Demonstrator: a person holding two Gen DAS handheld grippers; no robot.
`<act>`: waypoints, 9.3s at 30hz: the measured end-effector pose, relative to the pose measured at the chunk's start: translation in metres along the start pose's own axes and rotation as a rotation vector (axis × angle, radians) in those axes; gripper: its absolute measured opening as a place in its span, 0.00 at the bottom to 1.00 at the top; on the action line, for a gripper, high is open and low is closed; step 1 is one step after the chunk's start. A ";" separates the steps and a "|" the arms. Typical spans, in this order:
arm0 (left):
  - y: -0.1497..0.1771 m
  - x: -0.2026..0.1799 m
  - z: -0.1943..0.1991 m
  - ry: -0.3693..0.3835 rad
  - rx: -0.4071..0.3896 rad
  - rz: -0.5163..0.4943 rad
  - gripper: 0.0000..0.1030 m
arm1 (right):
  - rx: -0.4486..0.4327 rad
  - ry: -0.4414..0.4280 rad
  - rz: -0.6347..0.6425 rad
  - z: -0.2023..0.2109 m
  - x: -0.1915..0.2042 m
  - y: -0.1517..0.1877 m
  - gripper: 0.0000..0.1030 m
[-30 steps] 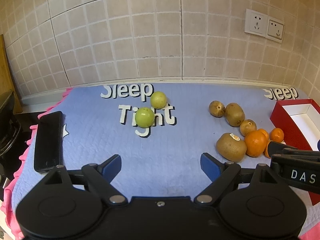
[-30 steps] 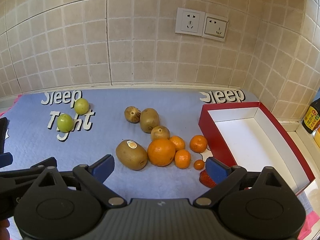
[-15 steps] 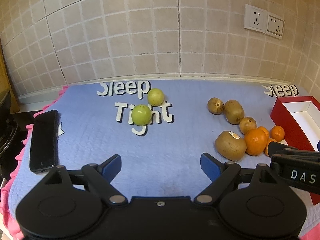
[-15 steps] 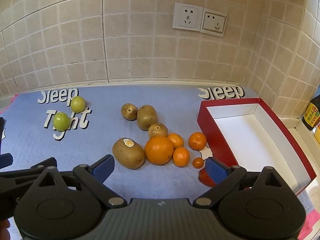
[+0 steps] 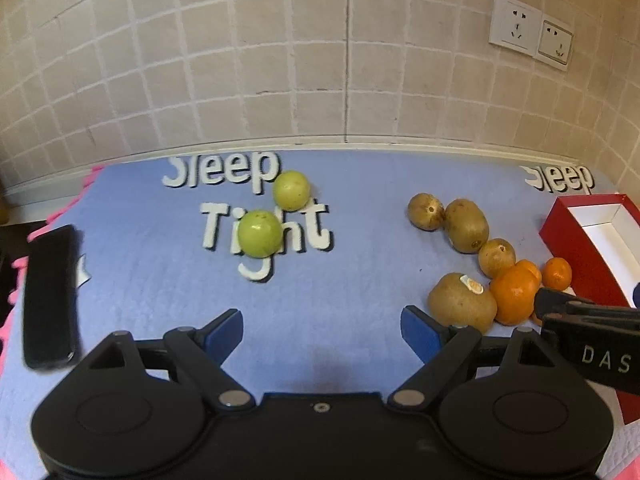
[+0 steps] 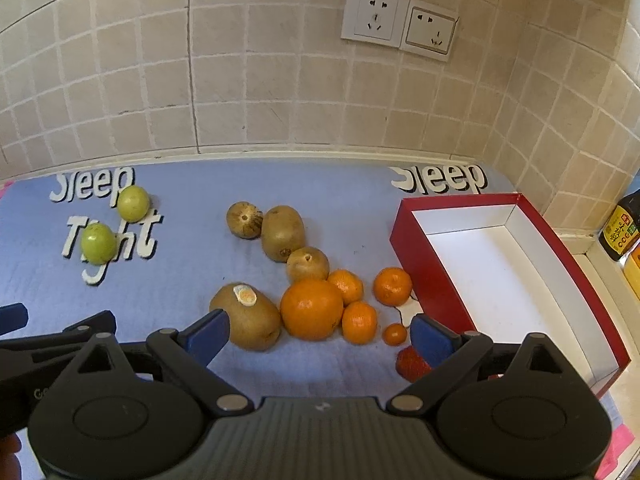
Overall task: Organize fruits
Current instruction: 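Grasp a green apple with the left tool while the right tool grasps the other green apple, then carry both green apples into the white box and open both tools, then grasp the striped fruit with the left tool while the right tool grasps a kiwi, then lower the striped fruit and kiwi into the box and open both tools, then grasp the stickered kiwi with the left tool while the right tool grasps the strawberry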
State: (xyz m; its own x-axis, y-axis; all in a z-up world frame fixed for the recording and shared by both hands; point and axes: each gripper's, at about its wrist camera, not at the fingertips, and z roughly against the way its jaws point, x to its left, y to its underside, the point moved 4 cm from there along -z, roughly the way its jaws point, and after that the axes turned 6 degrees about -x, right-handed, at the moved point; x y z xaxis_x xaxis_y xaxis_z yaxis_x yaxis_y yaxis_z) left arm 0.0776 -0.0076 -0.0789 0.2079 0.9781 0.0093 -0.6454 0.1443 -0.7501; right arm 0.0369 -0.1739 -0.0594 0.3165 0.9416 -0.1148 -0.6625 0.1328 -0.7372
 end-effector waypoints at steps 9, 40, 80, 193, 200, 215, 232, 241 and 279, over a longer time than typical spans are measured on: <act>-0.034 0.056 -0.047 -0.016 -0.034 0.089 0.99 | -0.010 -0.087 0.029 -0.036 0.032 -0.036 0.95; -0.034 0.073 -0.174 0.047 0.055 -0.030 0.58 | 0.243 -0.520 0.077 -0.226 0.205 -0.087 0.51; -0.067 -0.273 -0.065 0.556 -0.089 -0.443 0.57 | 0.035 0.110 -0.465 -0.049 -0.225 -0.003 0.47; -0.114 -0.257 -0.065 0.808 -0.323 -0.639 0.47 | -0.044 -0.074 -0.601 -0.054 -0.248 -0.052 0.51; -0.059 -0.356 -0.079 0.867 -0.196 -0.798 0.47 | 0.043 0.062 -0.784 -0.060 -0.332 0.019 0.51; -0.005 -0.422 -0.137 0.842 0.024 -0.964 0.48 | 0.179 0.057 -0.817 -0.122 -0.335 0.064 0.51; -0.059 -0.352 -0.099 0.852 -0.008 -0.816 0.76 | 0.064 0.059 -0.775 -0.081 -0.332 0.030 0.57; -0.132 -0.190 -0.066 0.647 -0.123 -0.550 0.76 | -0.030 -0.084 -0.619 -0.032 -0.268 -0.017 0.58; 0.009 -0.091 -0.131 0.636 0.134 -0.299 0.77 | 0.205 0.055 -0.849 -0.103 -0.147 0.084 0.64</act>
State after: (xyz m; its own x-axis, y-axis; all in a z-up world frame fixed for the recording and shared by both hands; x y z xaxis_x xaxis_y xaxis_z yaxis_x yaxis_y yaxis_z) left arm 0.1487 -0.1151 -0.1733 0.7520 0.6226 -0.2166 -0.5702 0.4494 -0.6877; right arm 0.0045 -0.3329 -0.1729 0.7871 0.4837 0.3828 -0.2956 0.8404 -0.4542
